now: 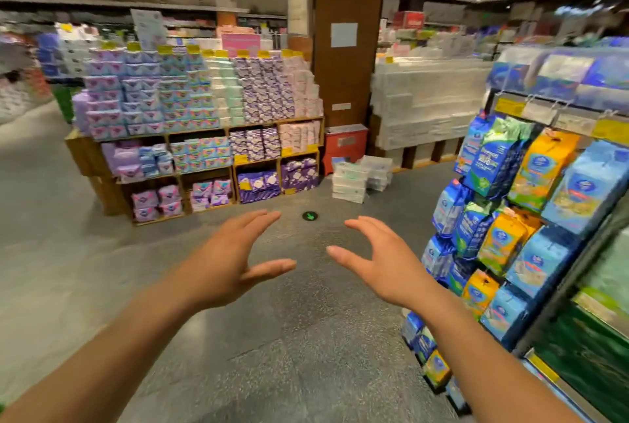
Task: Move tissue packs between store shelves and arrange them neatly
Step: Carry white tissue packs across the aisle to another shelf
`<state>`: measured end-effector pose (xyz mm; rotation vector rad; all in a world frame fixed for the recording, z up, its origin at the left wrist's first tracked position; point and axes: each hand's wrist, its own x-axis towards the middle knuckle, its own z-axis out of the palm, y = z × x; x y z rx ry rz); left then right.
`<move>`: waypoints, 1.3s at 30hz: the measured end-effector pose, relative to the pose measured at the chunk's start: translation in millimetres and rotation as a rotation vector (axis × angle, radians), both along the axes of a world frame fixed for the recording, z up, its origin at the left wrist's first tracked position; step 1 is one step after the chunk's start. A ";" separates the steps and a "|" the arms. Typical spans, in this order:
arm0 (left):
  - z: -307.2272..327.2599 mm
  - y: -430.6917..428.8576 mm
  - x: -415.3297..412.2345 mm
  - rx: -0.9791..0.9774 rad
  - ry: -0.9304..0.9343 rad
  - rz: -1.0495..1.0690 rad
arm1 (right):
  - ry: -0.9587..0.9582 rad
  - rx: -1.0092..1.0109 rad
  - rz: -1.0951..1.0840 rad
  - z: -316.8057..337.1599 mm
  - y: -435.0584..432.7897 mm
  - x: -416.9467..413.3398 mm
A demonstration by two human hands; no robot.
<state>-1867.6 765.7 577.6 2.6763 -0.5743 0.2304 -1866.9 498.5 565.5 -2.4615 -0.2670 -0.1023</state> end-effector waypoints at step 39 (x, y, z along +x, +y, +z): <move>-94.6 -148.5 1029.3 0.039 0.209 -0.328 | 0.251 0.201 -0.444 -88.8 -125.0 920.9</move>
